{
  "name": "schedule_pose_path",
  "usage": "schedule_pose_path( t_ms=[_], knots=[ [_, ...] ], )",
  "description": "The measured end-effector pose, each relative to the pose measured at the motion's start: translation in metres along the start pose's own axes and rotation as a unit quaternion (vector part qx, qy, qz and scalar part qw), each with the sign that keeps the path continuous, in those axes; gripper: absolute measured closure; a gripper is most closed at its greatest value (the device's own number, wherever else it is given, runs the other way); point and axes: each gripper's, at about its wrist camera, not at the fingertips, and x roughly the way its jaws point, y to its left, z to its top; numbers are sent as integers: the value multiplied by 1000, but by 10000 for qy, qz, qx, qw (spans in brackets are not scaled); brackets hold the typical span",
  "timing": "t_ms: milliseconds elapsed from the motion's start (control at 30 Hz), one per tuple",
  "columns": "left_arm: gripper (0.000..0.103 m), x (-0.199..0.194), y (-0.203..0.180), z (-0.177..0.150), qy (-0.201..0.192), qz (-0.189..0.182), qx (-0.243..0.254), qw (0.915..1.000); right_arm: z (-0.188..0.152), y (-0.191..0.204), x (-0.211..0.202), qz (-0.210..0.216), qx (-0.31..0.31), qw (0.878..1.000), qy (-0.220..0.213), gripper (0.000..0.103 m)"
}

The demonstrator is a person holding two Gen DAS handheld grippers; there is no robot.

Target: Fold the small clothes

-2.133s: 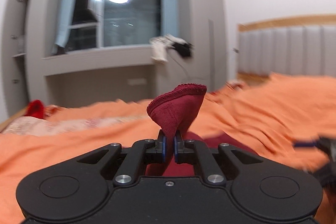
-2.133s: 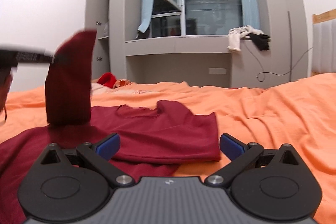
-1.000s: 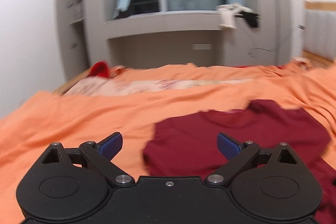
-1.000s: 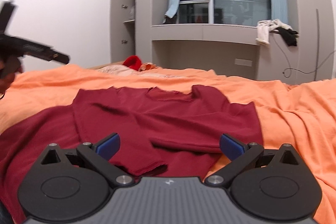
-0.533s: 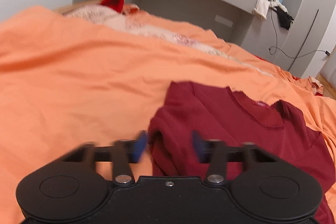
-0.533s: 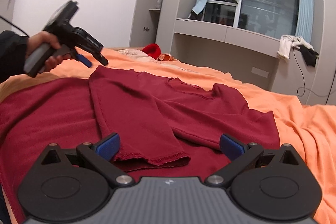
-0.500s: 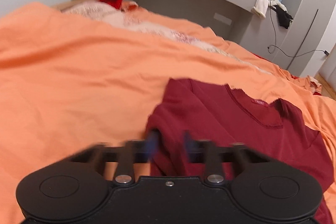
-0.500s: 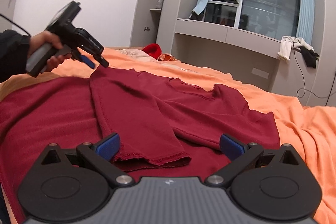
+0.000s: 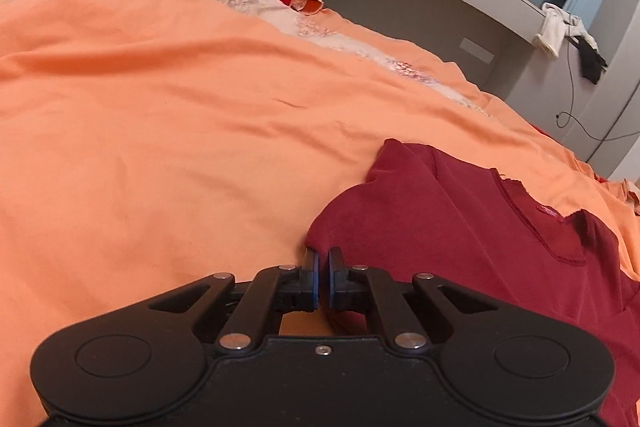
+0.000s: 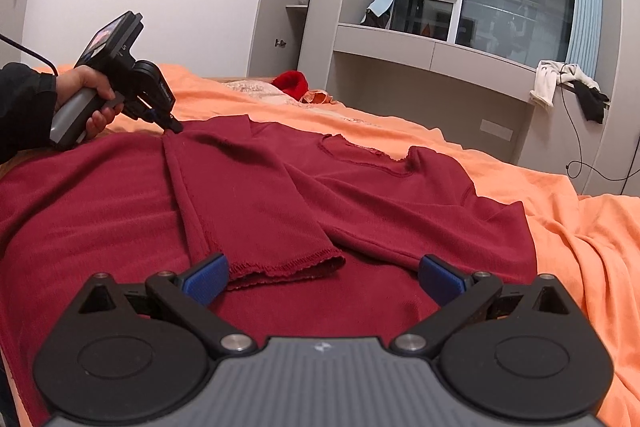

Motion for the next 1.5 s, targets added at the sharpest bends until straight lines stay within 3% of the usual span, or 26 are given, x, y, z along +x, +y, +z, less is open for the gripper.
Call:
schedule_pose_path(
  t_ms=[67, 233, 300, 367, 500, 733, 933, 1067, 1133, 1300, 1500],
  knots=[
    [93, -3, -2, 1, -12, 1, 29, 10000, -1, 0, 0, -10, -10, 10000, -8, 0],
    [58, -28, -7, -3, -76, -73, 227, 9997, -3, -2, -3, -16, 23, 9999, -101, 0],
    [50, -44, -12, -10, -155, -121, 414, 9990, -4, -2, -5, -44, 27, 9999, -146, 0],
    [45, -65, -16, -20, -214, -265, 661, 9972, -4, -1, -9, -96, 23, 9998, -177, 0],
    [24, -107, -16, -49, -259, -544, 1003, 9931, -8, 3, -22, -184, 76, 9995, -255, 0],
    [1, -167, 2, -100, -330, -1052, 1259, 9859, -25, 10, -60, -145, 687, 9972, -273, 0],
    [1, -203, 19, -131, -406, -1220, 1282, 9834, -32, 17, -97, -210, 1119, 9930, -321, 0],
    [1, -211, 33, -147, -80, -1431, 1199, 9824, -44, 17, -113, -129, 1852, 9825, -158, 0],
    [8, -212, 38, -154, 65, -1459, 1223, 9817, -52, 18, -121, -139, 2249, 9741, -174, 1],
    [17, -211, 46, -163, 245, -1412, 1372, 9801, -72, 26, -129, -151, 2676, 9634, 27, 21],
    [27, -210, 52, -164, 513, -1401, 1466, 9779, -85, 31, -135, -393, 2790, 9594, 120, 30]
  ],
)
